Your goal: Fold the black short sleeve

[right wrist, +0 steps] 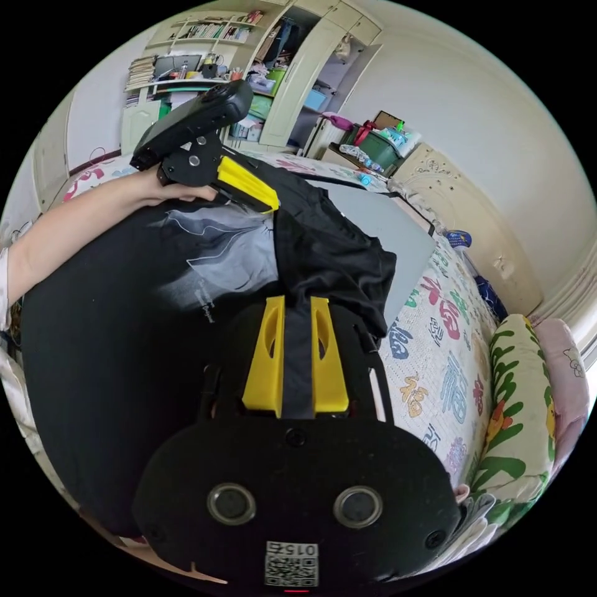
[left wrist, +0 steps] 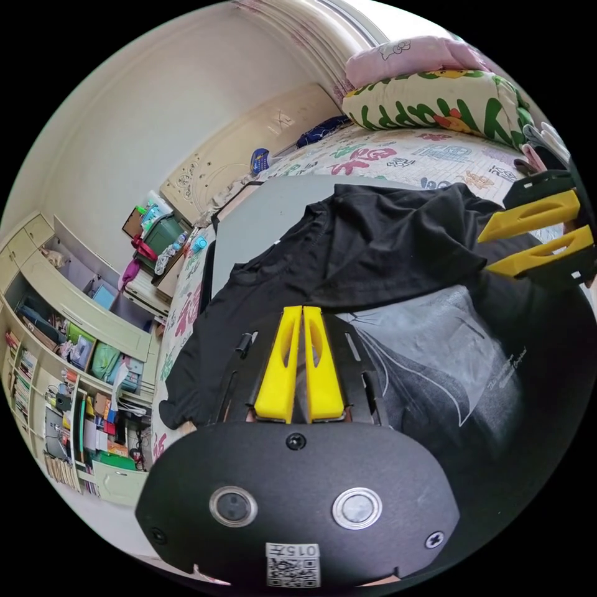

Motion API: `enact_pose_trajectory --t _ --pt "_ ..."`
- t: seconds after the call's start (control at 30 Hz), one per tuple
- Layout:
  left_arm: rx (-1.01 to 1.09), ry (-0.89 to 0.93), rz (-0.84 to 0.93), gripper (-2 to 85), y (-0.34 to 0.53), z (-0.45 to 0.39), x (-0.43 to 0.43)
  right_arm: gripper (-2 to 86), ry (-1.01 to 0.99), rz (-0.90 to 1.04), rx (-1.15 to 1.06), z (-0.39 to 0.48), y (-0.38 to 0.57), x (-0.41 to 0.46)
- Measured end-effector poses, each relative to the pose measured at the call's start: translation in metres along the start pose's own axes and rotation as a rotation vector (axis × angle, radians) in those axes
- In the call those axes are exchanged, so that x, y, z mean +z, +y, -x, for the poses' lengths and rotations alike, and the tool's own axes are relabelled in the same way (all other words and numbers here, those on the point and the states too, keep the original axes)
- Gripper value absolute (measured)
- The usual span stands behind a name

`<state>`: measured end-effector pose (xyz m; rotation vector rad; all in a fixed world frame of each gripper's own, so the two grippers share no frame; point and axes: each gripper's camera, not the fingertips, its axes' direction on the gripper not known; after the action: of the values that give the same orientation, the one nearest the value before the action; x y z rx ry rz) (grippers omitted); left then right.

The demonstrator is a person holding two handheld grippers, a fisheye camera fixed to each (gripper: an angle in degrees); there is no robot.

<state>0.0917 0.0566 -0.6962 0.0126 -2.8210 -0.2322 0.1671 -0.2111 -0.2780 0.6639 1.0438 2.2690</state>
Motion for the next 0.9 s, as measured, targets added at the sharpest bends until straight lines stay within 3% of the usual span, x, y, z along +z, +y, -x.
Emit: enact_pose_trajectory --t 0.13,0.37,0.63,0.73,0.83,0.9 --pt "-0.002 0.008 -0.007 -0.1 -0.002 0.003 0.003 -0.1 0.031 0.05 -0.027 0.004 -0.002 0.01" --pt "-0.06 0.0 -0.072 0.1 -0.006 0.022 -0.013 -0.9 -0.169 0.03 -0.077 -0.012 -0.009 -0.037" --pt "0.01 0.059 0.089 1.5 -0.018 0.02 0.024 4.2 -0.17 0.111 -0.125 -0.023 -0.021 -0.029" --pt "0.036 0.045 0.099 1.9 -0.023 0.024 0.016 5.2 -0.147 -0.011 0.03 -0.072 -0.015 -0.055" --pt "0.073 0.0 0.068 2.4 -0.026 0.022 -0.002 6.2 -0.069 -0.126 0.333 -0.134 0.003 -0.063" --pt "0.064 0.06 -0.046 3.3 -0.029 0.015 -0.015 7.4 -0.014 -0.118 0.45 -0.161 0.01 -0.052"
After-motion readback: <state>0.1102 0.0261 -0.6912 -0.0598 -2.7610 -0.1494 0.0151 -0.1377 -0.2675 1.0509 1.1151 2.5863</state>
